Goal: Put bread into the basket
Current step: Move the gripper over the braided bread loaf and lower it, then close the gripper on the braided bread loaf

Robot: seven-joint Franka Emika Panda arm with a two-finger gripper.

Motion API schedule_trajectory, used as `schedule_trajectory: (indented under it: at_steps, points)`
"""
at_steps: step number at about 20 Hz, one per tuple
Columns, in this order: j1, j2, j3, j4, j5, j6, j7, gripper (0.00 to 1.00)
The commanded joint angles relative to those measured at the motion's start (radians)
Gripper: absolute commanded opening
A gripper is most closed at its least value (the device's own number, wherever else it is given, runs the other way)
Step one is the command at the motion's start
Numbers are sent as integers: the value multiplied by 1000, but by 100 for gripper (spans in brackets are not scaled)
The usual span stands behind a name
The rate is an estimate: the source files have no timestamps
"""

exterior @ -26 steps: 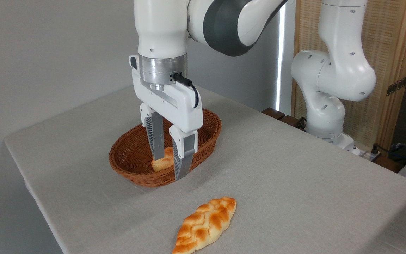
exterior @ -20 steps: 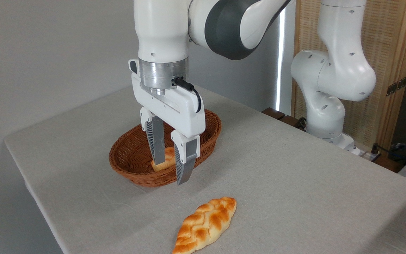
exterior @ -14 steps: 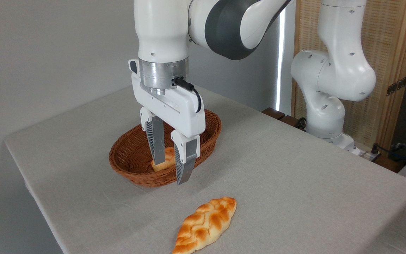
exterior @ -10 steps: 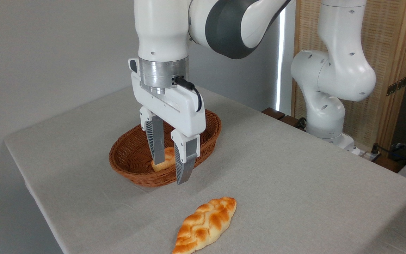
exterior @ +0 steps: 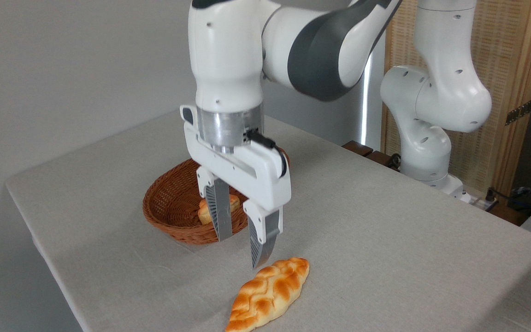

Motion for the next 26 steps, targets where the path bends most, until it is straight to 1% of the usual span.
schedule_trajectory:
  at_steps: [1, 3, 4, 6, 7, 12, 14, 23, 24, 25, 26]
  points:
    - [-2, 27, 24, -22, 21, 48, 15, 100]
    - [0, 41, 27, -41, 24, 75, 16, 100]
    - [1, 47, 27, -50, 35, 95, 16, 100]
    - [1, 52, 29, -76, 76, 123, 16, 100]
    - [1, 56, 29, -79, 88, 130, 16, 100]
    - [1, 73, 44, -79, 93, 134, 28, 100]
    - [1, 76, 44, -79, 105, 132, 42, 100]
    - [0, 96, 46, -79, 105, 132, 45, 100]
    - [0, 96, 46, -79, 105, 132, 45, 98]
    - [0, 96, 46, -79, 105, 132, 45, 89]
    - [0, 96, 46, -79, 105, 132, 46, 77]
